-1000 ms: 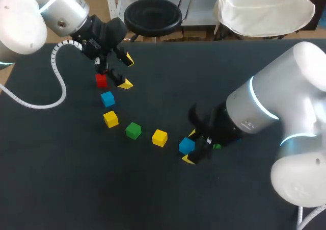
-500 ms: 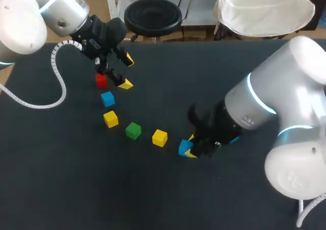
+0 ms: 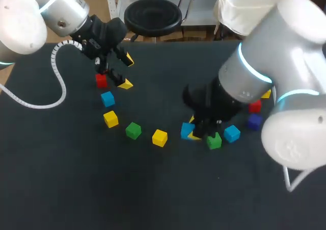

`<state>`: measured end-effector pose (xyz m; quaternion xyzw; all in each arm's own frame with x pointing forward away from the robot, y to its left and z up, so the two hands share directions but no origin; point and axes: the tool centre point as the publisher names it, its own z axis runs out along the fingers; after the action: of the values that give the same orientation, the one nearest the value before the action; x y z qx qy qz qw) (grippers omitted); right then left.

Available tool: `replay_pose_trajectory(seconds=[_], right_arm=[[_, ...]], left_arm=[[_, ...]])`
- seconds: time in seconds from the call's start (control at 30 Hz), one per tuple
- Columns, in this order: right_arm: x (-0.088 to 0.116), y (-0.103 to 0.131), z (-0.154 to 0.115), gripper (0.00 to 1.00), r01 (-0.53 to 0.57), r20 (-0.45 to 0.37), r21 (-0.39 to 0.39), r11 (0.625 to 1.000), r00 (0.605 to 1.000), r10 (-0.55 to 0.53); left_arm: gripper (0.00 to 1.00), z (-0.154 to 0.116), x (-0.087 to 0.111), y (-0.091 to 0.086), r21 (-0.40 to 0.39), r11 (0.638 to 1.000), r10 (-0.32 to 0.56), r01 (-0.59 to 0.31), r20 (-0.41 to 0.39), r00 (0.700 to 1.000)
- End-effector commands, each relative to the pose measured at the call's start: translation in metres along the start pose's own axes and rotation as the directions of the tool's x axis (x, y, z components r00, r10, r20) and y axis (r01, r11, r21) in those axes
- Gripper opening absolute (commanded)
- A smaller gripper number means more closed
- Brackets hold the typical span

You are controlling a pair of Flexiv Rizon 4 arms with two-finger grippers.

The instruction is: Place the blue cubes, place green cubes on the blue cubes, place the yellow cubes on the green cubes, then place the red cubes on the yellow cubes, and place purple cube on the red cubes.

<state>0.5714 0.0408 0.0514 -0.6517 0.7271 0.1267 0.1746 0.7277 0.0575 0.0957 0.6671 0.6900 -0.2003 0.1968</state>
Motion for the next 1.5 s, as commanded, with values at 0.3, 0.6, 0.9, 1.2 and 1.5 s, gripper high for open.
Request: replay_pose_trajectory(seconds=[0.3, 0.6, 0.9, 1.2, 1.5], right_arm=[[-0.007, -0.019, -0.021, 0.0, 0.056, -0.007, -0.011, 0.998, 0.998, -0.057], [-0.007, -0.019, -0.021, 0.0, 0.056, -0.007, -0.011, 0.998, 0.998, -0.057], [-0.007, -0.019, -0.021, 0.0, 0.056, -0.007, -0.011, 0.998, 0.998, -0.057], [-0.011, -0.057, -0.012, 0.0, 0.141, 0.079, -0.04, 0.989, 0.987, -0.138], [-0.019, -0.072, -0.002, 0.0, 0.082, 0.034, -0.143, 0.986, 0.996, -0.078]], left_arm=[[1.0, 0.0, 0.0, 0.0, -0.001, 1.0, 0.001, -0.001, 0.0, 1.0], [1.0, 0.0, 0.0, 0.0, -0.001, 1.0, 0.001, -0.001, 0.0, 1.0], [1.0, 0.0, 0.0, 0.0, -0.001, 1.0, 0.001, -0.001, 0.0, 1.0], [1.0, 0.0, 0.0, 0.0, -0.001, 1.0, 0.001, -0.001, 0.0, 1.0], [1.0, 0.0, 0.0, 0.0, -0.001, 1.0, 0.001, -0.001, 0.0, 1.0]])
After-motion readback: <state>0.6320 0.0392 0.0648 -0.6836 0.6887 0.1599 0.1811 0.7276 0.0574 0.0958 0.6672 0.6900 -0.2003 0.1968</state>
